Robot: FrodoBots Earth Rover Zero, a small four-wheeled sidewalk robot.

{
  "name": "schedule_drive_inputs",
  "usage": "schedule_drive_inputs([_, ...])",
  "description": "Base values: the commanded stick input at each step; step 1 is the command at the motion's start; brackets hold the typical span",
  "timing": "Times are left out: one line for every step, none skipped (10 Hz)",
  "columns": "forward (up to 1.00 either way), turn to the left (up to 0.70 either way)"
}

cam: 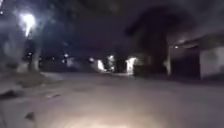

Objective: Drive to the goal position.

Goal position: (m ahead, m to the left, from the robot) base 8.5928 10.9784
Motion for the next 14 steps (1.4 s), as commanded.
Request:
schedule_drive_inputs([0.7, 0.0])
schedule_drive_inputs([0.7, 0.0])
schedule_drive_inputs([0.7, 0.0])
schedule_drive_inputs([0.7, 0.0])
schedule_drive_inputs([0.7, 0.0])
schedule_drive_inputs([0.7, 0.0])
schedule_drive_inputs([0.7, 0.0])
schedule_drive_inputs([0.7, 0.0])
schedule_drive_inputs([0.7, 0.0])
schedule_drive_inputs([0.7, -0.09])
schedule_drive_inputs([0.7, -0.35])
schedule_drive_inputs([0.7, -0.35])
schedule_drive_inputs([0.7, -0.35])
schedule_drive_inputs([0.7, -0.35])
